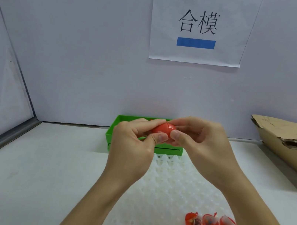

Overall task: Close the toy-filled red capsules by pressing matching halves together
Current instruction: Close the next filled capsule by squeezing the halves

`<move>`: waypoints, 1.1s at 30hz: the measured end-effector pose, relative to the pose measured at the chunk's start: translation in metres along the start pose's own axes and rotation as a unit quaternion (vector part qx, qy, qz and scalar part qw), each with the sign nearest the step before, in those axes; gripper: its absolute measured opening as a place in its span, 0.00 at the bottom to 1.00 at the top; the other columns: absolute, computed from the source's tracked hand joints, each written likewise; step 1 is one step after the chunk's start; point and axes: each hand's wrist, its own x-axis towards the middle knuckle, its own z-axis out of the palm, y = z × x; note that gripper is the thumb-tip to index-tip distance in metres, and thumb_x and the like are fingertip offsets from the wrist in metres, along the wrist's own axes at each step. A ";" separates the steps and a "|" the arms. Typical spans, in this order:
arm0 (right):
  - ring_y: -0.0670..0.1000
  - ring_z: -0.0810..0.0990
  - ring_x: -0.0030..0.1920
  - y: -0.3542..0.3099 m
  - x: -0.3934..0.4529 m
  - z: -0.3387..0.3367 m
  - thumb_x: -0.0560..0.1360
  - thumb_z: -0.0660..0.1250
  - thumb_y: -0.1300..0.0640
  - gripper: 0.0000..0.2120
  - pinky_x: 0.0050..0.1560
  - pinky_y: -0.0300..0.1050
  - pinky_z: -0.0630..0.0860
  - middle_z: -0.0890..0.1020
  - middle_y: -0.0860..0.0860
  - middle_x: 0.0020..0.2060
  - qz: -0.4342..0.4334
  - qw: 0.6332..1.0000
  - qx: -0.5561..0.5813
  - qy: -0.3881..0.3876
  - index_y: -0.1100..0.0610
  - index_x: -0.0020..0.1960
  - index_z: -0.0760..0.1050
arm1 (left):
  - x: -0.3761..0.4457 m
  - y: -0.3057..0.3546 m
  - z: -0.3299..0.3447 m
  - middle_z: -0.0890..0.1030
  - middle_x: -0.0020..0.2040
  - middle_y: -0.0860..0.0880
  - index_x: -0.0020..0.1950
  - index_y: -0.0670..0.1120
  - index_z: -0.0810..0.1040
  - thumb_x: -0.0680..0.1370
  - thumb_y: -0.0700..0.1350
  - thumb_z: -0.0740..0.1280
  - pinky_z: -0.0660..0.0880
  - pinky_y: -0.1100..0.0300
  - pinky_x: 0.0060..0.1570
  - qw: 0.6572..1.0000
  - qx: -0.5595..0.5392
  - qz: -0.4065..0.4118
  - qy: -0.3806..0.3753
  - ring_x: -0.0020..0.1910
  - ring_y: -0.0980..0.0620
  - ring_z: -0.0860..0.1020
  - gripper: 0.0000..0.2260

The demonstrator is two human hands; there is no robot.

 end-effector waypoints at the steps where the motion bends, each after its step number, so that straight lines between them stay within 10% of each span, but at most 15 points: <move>1: 0.47 0.87 0.42 -0.001 0.000 -0.001 0.75 0.71 0.69 0.11 0.46 0.35 0.81 0.88 0.48 0.41 -0.008 1.000 0.005 -0.005 0.53 0.49 0.84 | 0.000 0.000 0.001 0.86 0.42 0.56 0.52 0.48 0.86 0.73 0.34 0.73 0.78 0.68 0.47 1.000 -0.002 0.002 -0.002 0.44 0.58 0.84 0.12; 10: 0.41 0.86 0.38 -0.005 0.000 -0.004 0.73 0.70 0.73 0.22 0.42 0.28 0.78 0.86 0.39 0.36 -0.033 0.997 -0.069 -0.002 0.44 0.44 0.84 | 0.000 -0.001 0.000 0.86 0.44 0.53 0.54 0.44 0.86 0.71 0.33 0.74 0.80 0.59 0.53 1.000 -0.002 -0.014 -0.024 0.46 0.56 0.84 0.13; 33: 0.52 0.87 0.36 -0.001 0.001 0.002 0.73 0.72 0.67 0.08 0.39 0.39 0.83 0.87 0.52 0.34 0.025 0.997 0.040 0.055 0.55 0.42 0.85 | -0.007 -0.005 0.012 0.86 0.45 0.52 0.55 0.44 0.86 0.76 0.38 0.72 0.80 0.52 0.54 0.999 -0.030 -0.003 0.017 0.48 0.50 0.84 0.09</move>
